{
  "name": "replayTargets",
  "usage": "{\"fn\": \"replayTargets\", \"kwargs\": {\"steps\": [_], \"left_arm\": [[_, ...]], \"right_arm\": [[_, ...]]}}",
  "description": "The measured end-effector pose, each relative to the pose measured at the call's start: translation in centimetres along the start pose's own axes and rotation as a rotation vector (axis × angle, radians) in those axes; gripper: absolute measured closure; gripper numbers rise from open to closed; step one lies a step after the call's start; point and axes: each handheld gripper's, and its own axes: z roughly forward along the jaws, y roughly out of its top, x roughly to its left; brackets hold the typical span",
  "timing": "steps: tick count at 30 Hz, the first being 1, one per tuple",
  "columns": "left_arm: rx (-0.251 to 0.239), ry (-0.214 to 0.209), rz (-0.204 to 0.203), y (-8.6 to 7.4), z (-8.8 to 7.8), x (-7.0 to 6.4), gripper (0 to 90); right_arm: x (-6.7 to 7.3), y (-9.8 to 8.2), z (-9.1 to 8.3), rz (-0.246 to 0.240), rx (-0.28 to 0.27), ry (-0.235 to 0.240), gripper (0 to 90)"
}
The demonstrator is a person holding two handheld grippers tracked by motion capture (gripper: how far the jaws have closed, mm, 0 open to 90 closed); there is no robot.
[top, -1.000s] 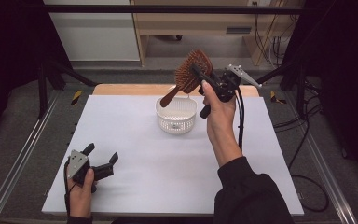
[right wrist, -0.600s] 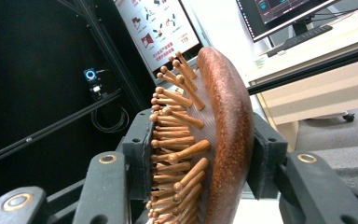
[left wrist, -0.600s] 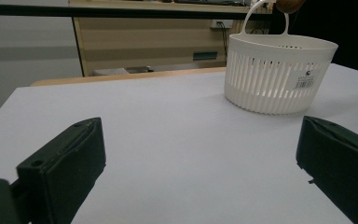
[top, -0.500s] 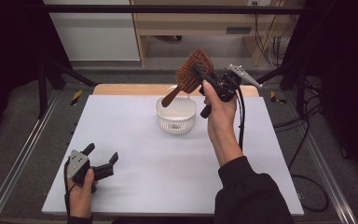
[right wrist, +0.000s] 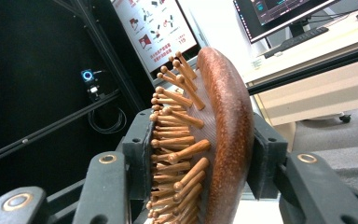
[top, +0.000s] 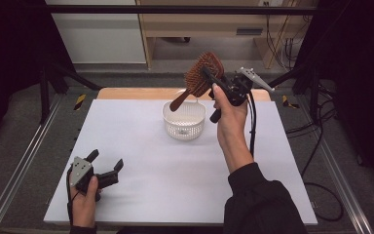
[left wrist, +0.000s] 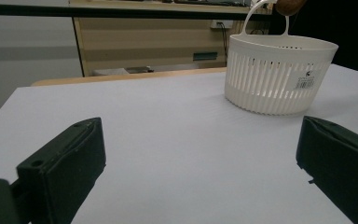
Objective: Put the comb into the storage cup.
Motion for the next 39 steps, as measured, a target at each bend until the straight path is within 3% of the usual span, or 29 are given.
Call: {"fn": "replayTargets", "kwargs": {"steps": [18,39], "left_arm": [[-0.002,0.004,-0.004,0.0,0.0,0.0,1.3],[0.007,-0.002,-0.001,-0.1,0.1,0.0,1.3]], "right_arm": [[-0.4,-0.4,0.1,-0.019,-0.004,-0.018,51.8],[-2.7,-3.9,1.0,0.008,0.042,-0.066,51.7]]}}
